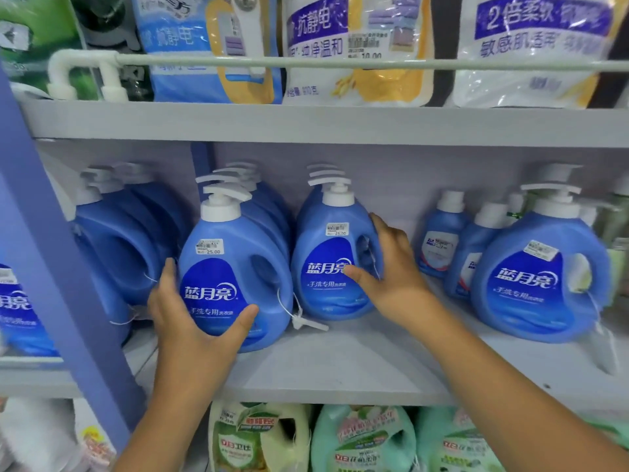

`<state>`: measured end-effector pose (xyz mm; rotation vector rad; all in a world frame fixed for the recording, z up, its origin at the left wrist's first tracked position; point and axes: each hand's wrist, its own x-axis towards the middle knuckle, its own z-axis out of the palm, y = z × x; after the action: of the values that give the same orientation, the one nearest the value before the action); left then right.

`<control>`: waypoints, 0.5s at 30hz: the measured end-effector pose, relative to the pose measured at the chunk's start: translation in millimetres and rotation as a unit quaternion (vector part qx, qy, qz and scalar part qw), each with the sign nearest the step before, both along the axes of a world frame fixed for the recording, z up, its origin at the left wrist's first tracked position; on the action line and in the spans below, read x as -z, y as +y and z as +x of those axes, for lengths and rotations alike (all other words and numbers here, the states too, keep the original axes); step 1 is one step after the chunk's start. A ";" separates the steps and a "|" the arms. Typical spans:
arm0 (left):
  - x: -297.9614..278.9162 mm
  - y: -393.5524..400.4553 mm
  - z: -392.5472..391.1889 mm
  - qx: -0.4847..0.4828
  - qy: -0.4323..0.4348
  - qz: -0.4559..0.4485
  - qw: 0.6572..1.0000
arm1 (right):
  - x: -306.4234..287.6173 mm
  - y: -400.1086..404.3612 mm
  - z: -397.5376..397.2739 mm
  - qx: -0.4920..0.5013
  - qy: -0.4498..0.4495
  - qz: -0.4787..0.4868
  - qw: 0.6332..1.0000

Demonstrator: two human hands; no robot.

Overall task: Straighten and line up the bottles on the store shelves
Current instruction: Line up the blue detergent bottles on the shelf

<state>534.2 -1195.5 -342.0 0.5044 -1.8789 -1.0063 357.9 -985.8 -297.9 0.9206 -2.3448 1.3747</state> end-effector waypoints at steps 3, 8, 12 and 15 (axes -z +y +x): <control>-11.2 35.0 0.2 -0.053 0.090 -0.147 0.984 | -14.1 63.9 12.5 0.141 0.157 -0.091 0.973; -13.9 54.5 -22.5 -0.028 0.120 -0.200 0.972 | -42.7 199.8 -11.0 0.338 0.108 -0.121 0.927; 4.5 -5.4 -37.1 -0.115 0.068 -0.026 0.991 | -39.3 219.2 -34.3 0.204 -0.085 -0.078 0.972; 10.3 -15.3 -39.8 -0.123 0.042 0.030 0.991 | -40.7 217.3 -40.5 0.145 -0.125 -0.062 0.980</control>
<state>494.4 -1210.8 -352.3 0.7001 -1.6702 -0.9075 317.5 -768.6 -257.3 0.3682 -2.4148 1.5639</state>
